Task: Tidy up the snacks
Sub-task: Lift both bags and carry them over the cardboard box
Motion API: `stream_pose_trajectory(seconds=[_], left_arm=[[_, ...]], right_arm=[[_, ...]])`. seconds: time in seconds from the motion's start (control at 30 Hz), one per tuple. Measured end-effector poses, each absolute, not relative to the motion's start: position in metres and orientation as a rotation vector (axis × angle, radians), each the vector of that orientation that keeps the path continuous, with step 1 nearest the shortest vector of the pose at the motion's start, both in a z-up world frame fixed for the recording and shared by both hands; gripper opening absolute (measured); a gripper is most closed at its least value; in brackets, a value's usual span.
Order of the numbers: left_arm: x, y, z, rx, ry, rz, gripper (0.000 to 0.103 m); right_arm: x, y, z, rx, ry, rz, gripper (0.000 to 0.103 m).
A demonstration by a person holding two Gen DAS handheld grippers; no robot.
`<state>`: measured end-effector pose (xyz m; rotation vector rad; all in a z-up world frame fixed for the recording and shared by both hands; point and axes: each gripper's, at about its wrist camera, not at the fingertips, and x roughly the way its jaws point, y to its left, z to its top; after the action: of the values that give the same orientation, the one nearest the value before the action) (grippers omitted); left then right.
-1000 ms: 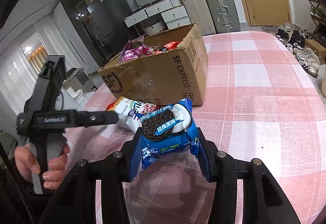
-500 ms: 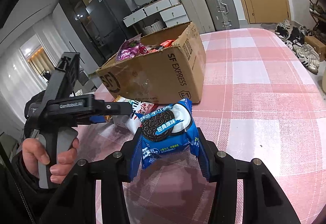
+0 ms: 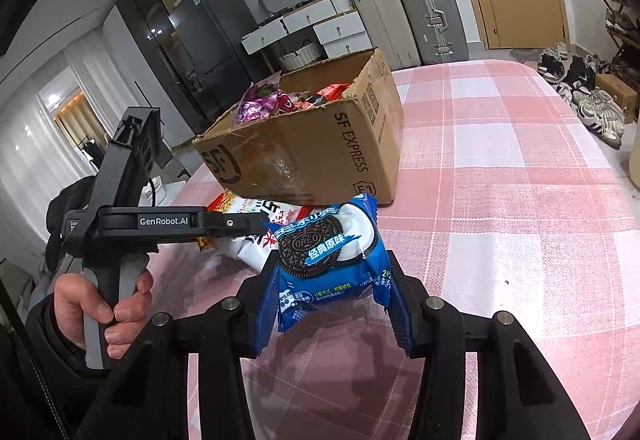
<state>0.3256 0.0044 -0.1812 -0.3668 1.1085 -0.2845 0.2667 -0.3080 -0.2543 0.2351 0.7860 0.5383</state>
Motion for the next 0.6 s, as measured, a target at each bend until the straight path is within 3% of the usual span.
stream_pose_trajectory(seconds=[0.6], left_arm=[[0.288,-0.008,-0.136,-0.214,1.02,-0.327,0.04]], right_arm=[[0.247,-0.292,-0.23,0.191,0.741,0.562,0.048]])
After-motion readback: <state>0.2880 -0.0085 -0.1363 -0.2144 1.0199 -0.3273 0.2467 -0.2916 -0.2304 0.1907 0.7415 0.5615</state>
